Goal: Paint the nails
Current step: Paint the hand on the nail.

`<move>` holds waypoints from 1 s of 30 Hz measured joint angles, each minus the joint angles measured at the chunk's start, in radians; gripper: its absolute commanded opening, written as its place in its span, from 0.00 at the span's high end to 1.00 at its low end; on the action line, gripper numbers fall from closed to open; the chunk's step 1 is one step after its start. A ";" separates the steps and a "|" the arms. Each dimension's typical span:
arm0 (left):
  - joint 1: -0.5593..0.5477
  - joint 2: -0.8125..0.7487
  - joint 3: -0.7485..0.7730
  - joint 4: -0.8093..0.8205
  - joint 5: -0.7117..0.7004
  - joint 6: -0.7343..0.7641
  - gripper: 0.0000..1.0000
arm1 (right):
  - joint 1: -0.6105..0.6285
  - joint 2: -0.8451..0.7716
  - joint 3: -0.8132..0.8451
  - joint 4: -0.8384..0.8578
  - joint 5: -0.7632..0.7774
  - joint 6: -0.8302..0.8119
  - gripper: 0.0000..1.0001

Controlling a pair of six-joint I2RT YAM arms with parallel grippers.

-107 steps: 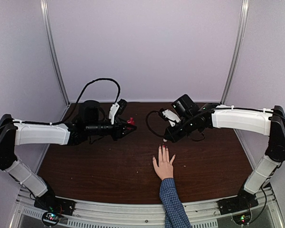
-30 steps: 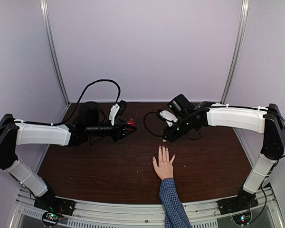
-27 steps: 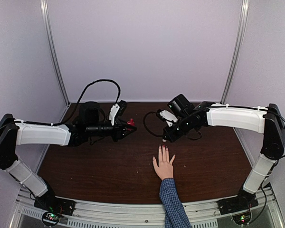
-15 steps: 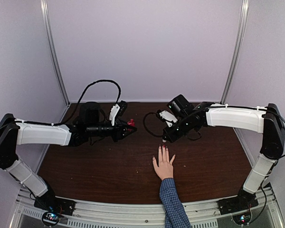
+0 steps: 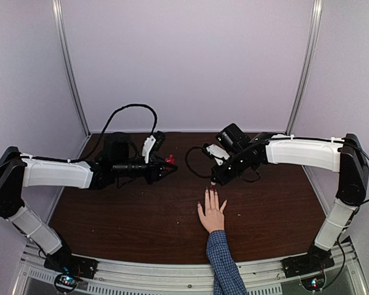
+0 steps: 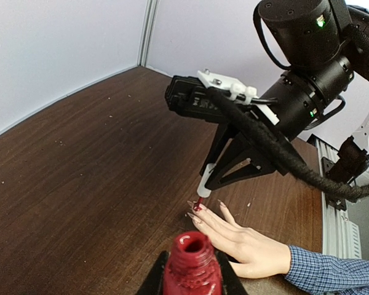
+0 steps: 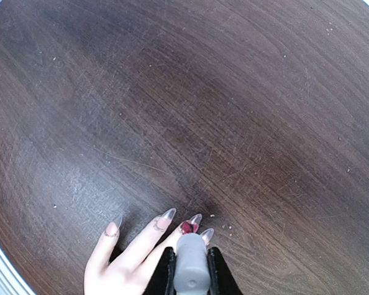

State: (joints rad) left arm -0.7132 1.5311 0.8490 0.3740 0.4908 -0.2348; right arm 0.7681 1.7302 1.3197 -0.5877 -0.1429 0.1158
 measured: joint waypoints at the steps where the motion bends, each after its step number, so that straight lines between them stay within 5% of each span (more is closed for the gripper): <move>1: 0.000 0.001 0.000 0.000 0.000 0.000 1.00 | 0.000 0.000 0.000 0.000 0.003 0.000 1.00; 30: 0.000 0.003 0.000 0.021 0.003 -0.001 1.00 | 0.000 0.000 0.003 -0.001 0.032 0.000 1.00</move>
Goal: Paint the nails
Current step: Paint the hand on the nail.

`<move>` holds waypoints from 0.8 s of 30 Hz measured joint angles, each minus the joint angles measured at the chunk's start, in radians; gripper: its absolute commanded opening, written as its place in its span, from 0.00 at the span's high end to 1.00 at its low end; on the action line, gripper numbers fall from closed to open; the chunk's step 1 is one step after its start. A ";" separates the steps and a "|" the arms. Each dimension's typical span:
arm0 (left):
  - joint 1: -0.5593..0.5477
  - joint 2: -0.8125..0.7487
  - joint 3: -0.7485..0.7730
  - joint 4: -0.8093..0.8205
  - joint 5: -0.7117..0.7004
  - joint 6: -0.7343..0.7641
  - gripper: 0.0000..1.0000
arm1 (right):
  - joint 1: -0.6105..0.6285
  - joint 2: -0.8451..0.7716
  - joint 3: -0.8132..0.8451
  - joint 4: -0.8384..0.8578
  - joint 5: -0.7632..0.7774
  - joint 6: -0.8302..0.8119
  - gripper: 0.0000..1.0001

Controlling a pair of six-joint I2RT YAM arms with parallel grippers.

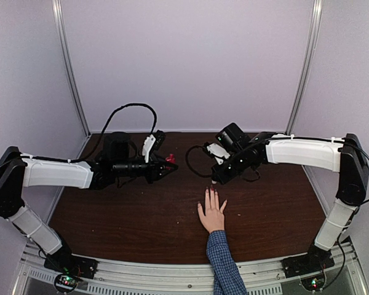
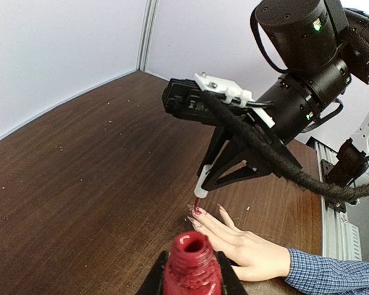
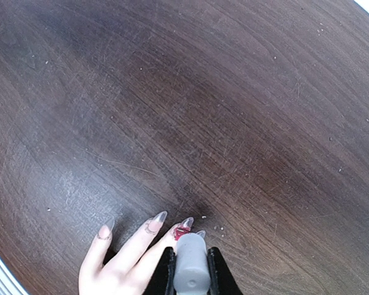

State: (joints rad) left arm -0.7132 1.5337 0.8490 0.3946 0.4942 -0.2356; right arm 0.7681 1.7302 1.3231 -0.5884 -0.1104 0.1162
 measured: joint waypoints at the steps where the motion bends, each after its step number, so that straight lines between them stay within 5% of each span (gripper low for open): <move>1: 0.000 0.000 0.000 0.000 0.000 0.000 1.00 | 0.000 0.000 0.001 0.001 0.000 0.000 1.00; 24: 0.000 0.005 0.000 0.001 0.001 -0.006 1.00 | 0.000 0.001 0.021 0.010 0.001 0.008 1.00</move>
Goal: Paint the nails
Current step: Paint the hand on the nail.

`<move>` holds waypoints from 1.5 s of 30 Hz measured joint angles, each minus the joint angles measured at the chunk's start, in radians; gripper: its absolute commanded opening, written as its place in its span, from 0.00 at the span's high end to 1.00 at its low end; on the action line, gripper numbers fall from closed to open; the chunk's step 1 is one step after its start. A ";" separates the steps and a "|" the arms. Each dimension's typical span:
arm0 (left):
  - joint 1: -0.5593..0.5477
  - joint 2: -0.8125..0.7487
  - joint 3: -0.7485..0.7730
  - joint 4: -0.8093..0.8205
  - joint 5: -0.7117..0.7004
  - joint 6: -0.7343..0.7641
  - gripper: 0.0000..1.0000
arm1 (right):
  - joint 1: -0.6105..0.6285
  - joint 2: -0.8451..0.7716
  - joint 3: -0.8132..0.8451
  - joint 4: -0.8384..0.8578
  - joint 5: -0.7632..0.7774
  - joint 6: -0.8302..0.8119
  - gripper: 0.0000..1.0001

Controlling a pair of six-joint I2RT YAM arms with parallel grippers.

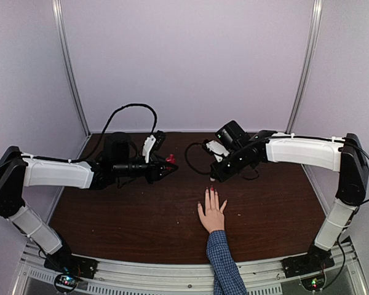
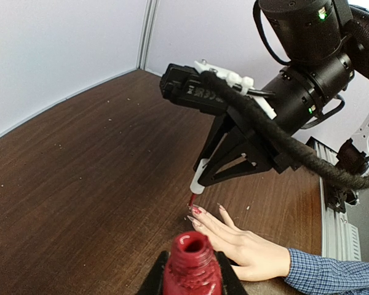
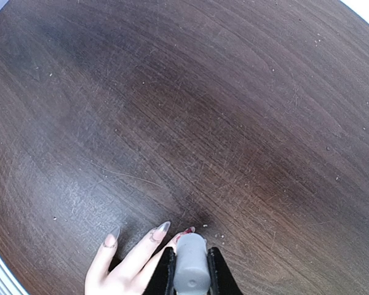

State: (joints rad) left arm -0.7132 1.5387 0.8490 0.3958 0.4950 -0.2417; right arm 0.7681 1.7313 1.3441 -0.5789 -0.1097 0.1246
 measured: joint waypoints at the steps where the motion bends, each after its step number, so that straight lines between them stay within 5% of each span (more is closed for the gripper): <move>1: 0.000 0.000 0.000 0.000 0.000 0.000 1.00 | 0.000 0.001 0.000 0.001 0.000 0.001 1.00; 45: 0.000 0.001 0.000 0.000 0.000 0.000 1.00 | 0.000 0.016 0.005 -0.010 0.023 0.002 1.00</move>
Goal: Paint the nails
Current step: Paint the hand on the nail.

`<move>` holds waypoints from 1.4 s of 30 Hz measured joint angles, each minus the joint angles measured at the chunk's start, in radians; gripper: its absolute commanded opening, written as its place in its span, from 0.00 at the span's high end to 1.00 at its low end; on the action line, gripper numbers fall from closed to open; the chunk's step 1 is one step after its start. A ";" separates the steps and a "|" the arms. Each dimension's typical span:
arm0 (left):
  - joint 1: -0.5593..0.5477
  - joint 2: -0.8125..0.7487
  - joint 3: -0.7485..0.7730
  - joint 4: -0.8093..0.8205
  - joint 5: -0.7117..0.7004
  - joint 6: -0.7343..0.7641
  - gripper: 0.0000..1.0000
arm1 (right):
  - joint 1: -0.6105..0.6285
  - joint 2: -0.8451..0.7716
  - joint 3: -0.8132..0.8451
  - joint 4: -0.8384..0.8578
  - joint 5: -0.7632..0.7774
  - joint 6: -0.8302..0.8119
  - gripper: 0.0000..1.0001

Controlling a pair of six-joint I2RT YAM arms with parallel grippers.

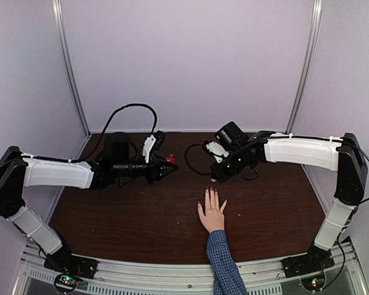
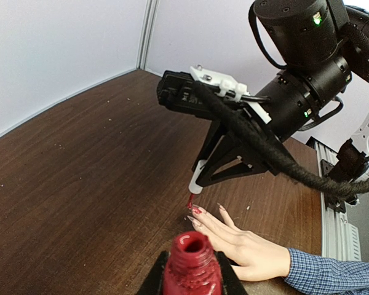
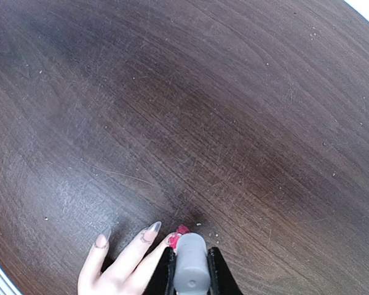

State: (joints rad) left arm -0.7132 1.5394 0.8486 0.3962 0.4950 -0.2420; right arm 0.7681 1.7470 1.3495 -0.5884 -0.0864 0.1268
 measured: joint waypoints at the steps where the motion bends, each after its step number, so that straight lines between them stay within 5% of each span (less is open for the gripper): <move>1: 0.000 0.000 0.000 0.000 0.000 0.000 1.00 | 0.000 0.000 0.000 0.000 0.001 0.000 1.00; 42: 0.000 0.009 0.000 0.009 0.002 -0.008 1.00 | -0.006 0.000 0.000 -0.002 0.026 0.000 1.00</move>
State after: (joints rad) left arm -0.7132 1.5486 0.8486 0.4049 0.4969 -0.2501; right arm 0.7616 1.7473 1.3495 -0.5907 -0.0605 0.1265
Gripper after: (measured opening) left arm 0.208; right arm 0.131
